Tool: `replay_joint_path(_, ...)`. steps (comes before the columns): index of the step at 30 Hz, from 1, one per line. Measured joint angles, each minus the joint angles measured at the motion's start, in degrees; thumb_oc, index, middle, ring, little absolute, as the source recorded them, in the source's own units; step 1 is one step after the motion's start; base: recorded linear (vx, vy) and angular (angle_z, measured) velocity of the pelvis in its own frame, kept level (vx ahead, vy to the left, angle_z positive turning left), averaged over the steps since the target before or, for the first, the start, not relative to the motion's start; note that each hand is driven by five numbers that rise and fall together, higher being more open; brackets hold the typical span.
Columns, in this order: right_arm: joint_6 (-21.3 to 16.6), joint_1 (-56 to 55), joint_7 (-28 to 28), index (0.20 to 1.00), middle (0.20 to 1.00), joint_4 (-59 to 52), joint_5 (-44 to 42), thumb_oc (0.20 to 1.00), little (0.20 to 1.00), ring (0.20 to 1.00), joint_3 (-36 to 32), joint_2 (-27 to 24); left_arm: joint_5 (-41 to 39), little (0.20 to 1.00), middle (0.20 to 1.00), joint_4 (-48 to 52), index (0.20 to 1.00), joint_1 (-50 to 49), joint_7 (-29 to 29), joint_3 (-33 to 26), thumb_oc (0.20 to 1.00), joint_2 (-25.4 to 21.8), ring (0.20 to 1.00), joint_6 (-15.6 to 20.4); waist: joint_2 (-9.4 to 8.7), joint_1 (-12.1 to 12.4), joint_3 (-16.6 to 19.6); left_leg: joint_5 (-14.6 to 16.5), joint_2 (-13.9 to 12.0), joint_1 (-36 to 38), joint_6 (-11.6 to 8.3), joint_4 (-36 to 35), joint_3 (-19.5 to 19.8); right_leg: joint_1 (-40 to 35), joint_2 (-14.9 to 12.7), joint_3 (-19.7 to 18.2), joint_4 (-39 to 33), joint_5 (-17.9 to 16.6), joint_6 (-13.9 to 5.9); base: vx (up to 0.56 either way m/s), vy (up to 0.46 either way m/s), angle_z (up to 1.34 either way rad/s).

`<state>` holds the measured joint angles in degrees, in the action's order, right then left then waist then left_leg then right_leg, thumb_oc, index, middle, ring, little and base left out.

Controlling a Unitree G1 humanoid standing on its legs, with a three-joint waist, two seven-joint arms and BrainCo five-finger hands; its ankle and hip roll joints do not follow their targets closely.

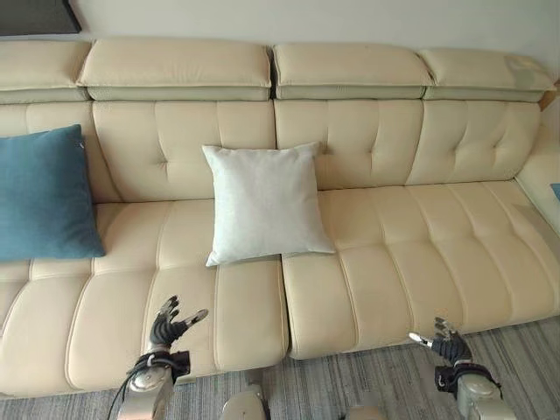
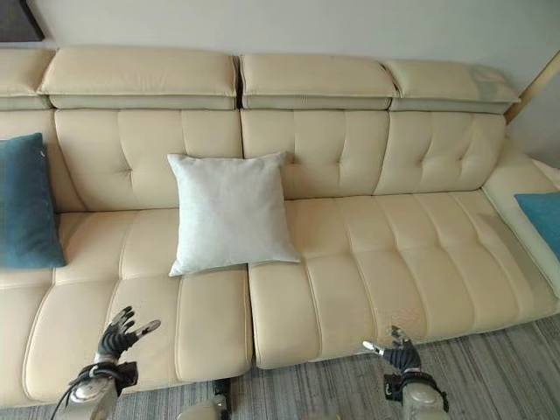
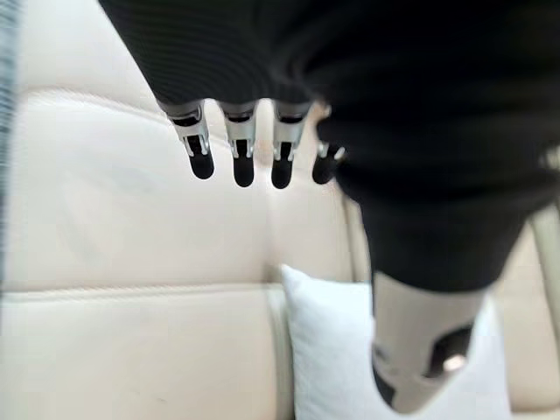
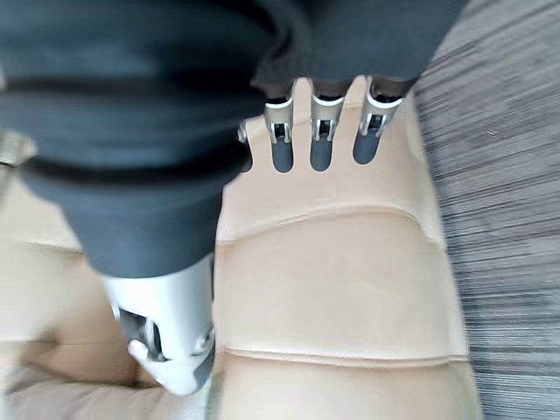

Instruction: Pick up all the scattered cushions and arrange them neatly on the sofa.

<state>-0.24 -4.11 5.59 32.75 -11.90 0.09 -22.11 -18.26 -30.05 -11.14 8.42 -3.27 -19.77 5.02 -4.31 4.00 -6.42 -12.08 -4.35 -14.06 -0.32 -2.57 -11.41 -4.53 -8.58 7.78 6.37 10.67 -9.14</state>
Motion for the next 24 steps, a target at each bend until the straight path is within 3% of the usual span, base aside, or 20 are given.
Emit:
replay_joint_path(1, -0.21, 1.05, -0.01, 1.0, 1.0, 0.48, 0.0, 1.0, 1.0, 1.0, 1.17, -0.93, -1.21, 1.0, 1.0, -0.82, 1.0, -0.09, -0.04, -0.32, 1.0, 0.67, 1.0, -0.06, 0.86, 1.0, -0.52, -1.39, -0.74, -1.69, -1.57, 0.09, 0.17, -0.69, 1.27, 1.44, -4.68, 0.39, 1.85, -0.13, -0.153, -0.18)
replay_joint_path(2, -0.04, 1.59, 0.04, 1.0, 1.0, 0.64, 0.04, 1.0, 1.0, 1.0, 1.64, -1.6, -1.92, 1.0, 1.0, -1.53, 1.0, 0.51, -0.2, 0.07, 1.0, 1.77, 1.0, -0.8, 2.74, 0.88, -0.69, -0.11, -2.09, -2.58, -2.19, -0.74, 1.05, -1.07, 3.63, 1.75, -7.05, -1.82, 3.18, -0.32, -0.321, 0.19)
replay_joint_path(3, 0.45, 0.98, -0.01, 1.0, 1.0, 0.45, 0.18, 1.0, 1.0, 1.0, 2.73, -2.66, -3.17, 1.0, 1.0, -1.65, 1.0, -0.26, -0.57, 0.96, 1.0, 3.02, 1.0, -0.82, 5.72, 1.21, -1.35, 0.95, -4.64, -3.55, -2.72, -1.51, 3.28, -0.6, 7.58, 2.32, -7.42, -3.56, 5.48, -0.35, -0.316, 0.45)
replay_joint_path(5, 0.43, -0.67, 0.06, 1.0, 1.0, -0.12, 0.69, 1.0, 1.0, 1.0, 3.73, -3.76, -3.17, 1.0, 1.0, -1.6, 1.0, -0.65, -0.54, 1.41, 1.0, 3.81, 1.0, -0.78, 8.26, 1.35, -1.74, 1.25, -7.77, -6.87, -3.17, 2.07, 6.56, 0.35, 11.53, 3.39, -5.7, -2.84, 7.76, -0.4, -0.25, 0.41)
replay_joint_path(6, 0.35, -1.19, 0.4, 1.0, 1.0, -0.38, 0.71, 1.0, 1.0, 1.0, 3.99, -4.43, -3.17, 1.0, 1.0, -1.66, 1.0, -0.76, -0.36, 3.15, 1.0, 3.59, 1.0, -0.81, 8.88, 1.77, -2.55, 1.6, -9.91, -8.88, -5.23, 3.32, 8.35, 3.09, 13.29, 4.7, -1.97, -2.05, 10.59, -0.36, -0.174, 0.29)
replay_joint_path(7, 0.33, -1.18, 0.7, 1.0, 1.0, -0.39, 0.71, 1.0, 1.0, 1.0, 4.13, -4.75, -3.16, 1.0, 1.0, -1.77, 1.0, -0.69, -0.42, 3.43, 1.0, 3.7, 1.0, -0.96, 8.79, 1.29, -2.71, 1.23, -9.8, -9.13, -5.6, 3.91, 8.4, 3.83, 12.64, 5.89, -1.15, -2.01, 11.13, -0.3, -0.136, 0.3)
replay_joint_path(8, 0.34, -1.32, 0.92, 1.0, 1.0, -0.35, 0.71, 1.0, 1.0, 1.0, 4.58, -4.77, -3.15, 1.0, 1.0, -1.93, 1.0, -0.38, -0.43, 3.4, 1.0, 3.66, 1.0, -1.16, 7.74, 0.31, -3.09, 1.74, -8.11, -9.27, -4.9, 6.81, 8.21, 3.94, 11.1, 6.73, -0.45, -2.38, 10.6, -0.13, -0.048, 0.25)
replay_joint_path(9, 0.34, -1.56, 1.11, 1.0, 1.0, -0.36, 0.7, 1.0, 1.0, 1.0, 5.53, -4.73, -3.15, 1.0, 1.0, -2.23, 1.0, 0.0, -0.36, 3.07, 1.0, 3.53, 1.0, -1.15, 5.71, -0.39, -2.99, 4.99, -5.3, -8.5, -2.85, 10.9, 7.73, 4.45, 8.66, 6.97, 0.25, -2.58, 10.19, -0.17, -0.042, 0.19)
replay_joint_path(10, 0.3, -1.65, 1.11, 1.0, 1.0, -0.7, 0.7, 1.0, 1.0, 1.0, 5.94, -4.71, -3.15, 1.0, 1.0, -2.32, 1.0, 0.17, -0.28, 3.05, 1.0, 3.36, 1.0, -1.1, 5.1, -0.77, -2.19, 5.9, -2.98, -7.03, -1.11, 13.35, 7.29, 4.66, 7.04, 6.66, 1.02, -2.42, 9.5, -0.11, -0.022, 0.07)
replay_joint_path(11, 0.11, -1.66, 1.15, 1.0, 1.0, -1.38, 0.69, 1.0, 1.0, 1.0, 5.83, -5.15, -3.14, 1.0, 1.0, -2.11, 1.0, -0.07, -0.27, 3.45, 1.0, 3.31, 1.0, -0.72, 6.14, -0.71, -2.31, 4.0, -1.62, -4.24, -1.44, 10.54, 8.13, 5.36, 7.87, 6.18, 3.34, -2.17, 8.52, -0.16, -0.008, 0.37)
replay_joint_path(12, 0.18, -1.27, 1.17, 1.0, 1.0, -1.08, 0.69, 1.0, 1.0, 1.0, 5.7, -4.99, -3.15, 1.0, 1.0, -1.38, 1.0, 1.71, -0.25, 4.45, 1.0, 3.11, 1.0, -0.48, 7.1, -2.4, -2.72, 0.84, -2.48, -3.93, -3.7, 6.87, 11.35, 9.64, 9.1, 5.6, 8.76, -0.03, 10.11, -0.07, 0.045, 0.61)
replay_joint_path(13, 0.28, -0.89, 1.15, 1.0, 1.0, -1.42, 0.68, 1.0, 1.0, 1.0, 5.94, -3.29, -3.14, 1.0, 1.0, 0.58, 1.0, 1.99, -0.37, 4.9, 1.0, 1.11, 1.0, -0.04, 5.07, -2.57, -2.52, -2.3, -1.58, -3.62, -8.36, 3.31, 11.64, 11.47, 9.96, 5.45, 5.07, -0.13, 12.33, -0.06, 0.067, 0.78)
replay_joint_path(14, -0.14, -0.29, 0.96, 1.0, 1.0, -0.99, 0.7, 1.0, 1.0, 1.0, 5.84, -2.13, -3.14, 1.0, 1.0, 0.45, 1.0, 4.27, -0.54, 4.92, 1.0, 0.17, 1.0, 0.12, 2.7, -3.55, -3.06, 0.96, -0.61, -4.05, -7.34, 6.01, 11.36, 11.69, 7.8, 6.99, 3.51, -4.92, 13.08, -0.02, 0.054, 0.51)
replay_joint_path(15, -0.12, 1.12, 0.89, 1.0, 1.0, -0.58, 0.68, 1.0, 1.0, 1.0, 5.72, -0.72, -3.15, 1.0, 1.0, -0.48, 1.0, 5.69, -0.68, 4.88, 1.0, -0.45, 1.0, -0.62, -0.28, -3.42, -3.34, 7.46, 0.89, -3.54, -3.46, 13.51, 10.26, 11.32, 5.13, 6.67, 1.96, -6.07, 13.08, 0.02, 0.138, 0.42)
replay_joint_path(16, -0.42, 1.67, 0.74, 1.0, 1.0, -1.42, 0.68, 1.0, 1.0, 1.0, 5.66, -0.32, -3.15, 1.0, 1.0, -0.52, 1.0, 5.73, -0.73, 4.82, 1.0, -0.66, 1.0, -0.63, -1.36, -3.79, -3.34, 10.16, 0.87, -1.01, -3.94, 14.74, 9.02, 10.09, 3.9, 6.52, 0.01, -7.06, 12.09, 0.03, 0.151, 0.41)
replay_joint_path(17, -0.65, 1.37, 0.46, 1.0, 1.0, -1.69, 0.66, 1.0, 1.0, 1.0, 4.48, -1.54, -3.11, 1.0, 1.0, -0.59, 1.0, 6.13, -0.84, 5.37, 1.0, 0.99, 1.0, -0.69, 0.8, -5.11, -3.28, 9.73, -1.79, 7.29, -4.92, 8.73, 7.91, 7.9, 3.68, 7.08, -1.52, -8.1, 10.54, 0.02, 0.273, 0.48)
replay_joint_path(19, -0.52, 1.52, 0.56, 1.0, 1.0, -1.63, 0.65, 1.0, 1.0, 1.0, 2.29, -2.31, -2.94, 1.0, 1.0, -0.25, 1.0, 6.92, -1.56, 6.05, 1.0, 2.85, 1.0, -0.8, 4.56, -6.54, -2.95, 9.61, -2.48, 13.19, -3.9, -1.38, 7.18, 7.14, 4.13, 8.25, -1.63, -8.61, 9.15, -0.01, 0.173, 0.37)
replay_joint_path(24, -0.53, 1.99, 0.01, 1.0, 1.0, -1.63, 0.65, 1.0, 1.0, 1.0, 2.8, 0.54, -1.08, 1.0, 1.0, 0.34, 1.0, 7.13, -1.9, 5.88, 1.0, 0.71, 1.0, -1.0, 2.31, -6.66, -2.28, 8.51, 1.21, 13.15, -2.24, -2.0, 6.52, 6.69, 0.89, 7.12, -4.07, -10.8, 5.58, -0.02, 0.116, 0.0)
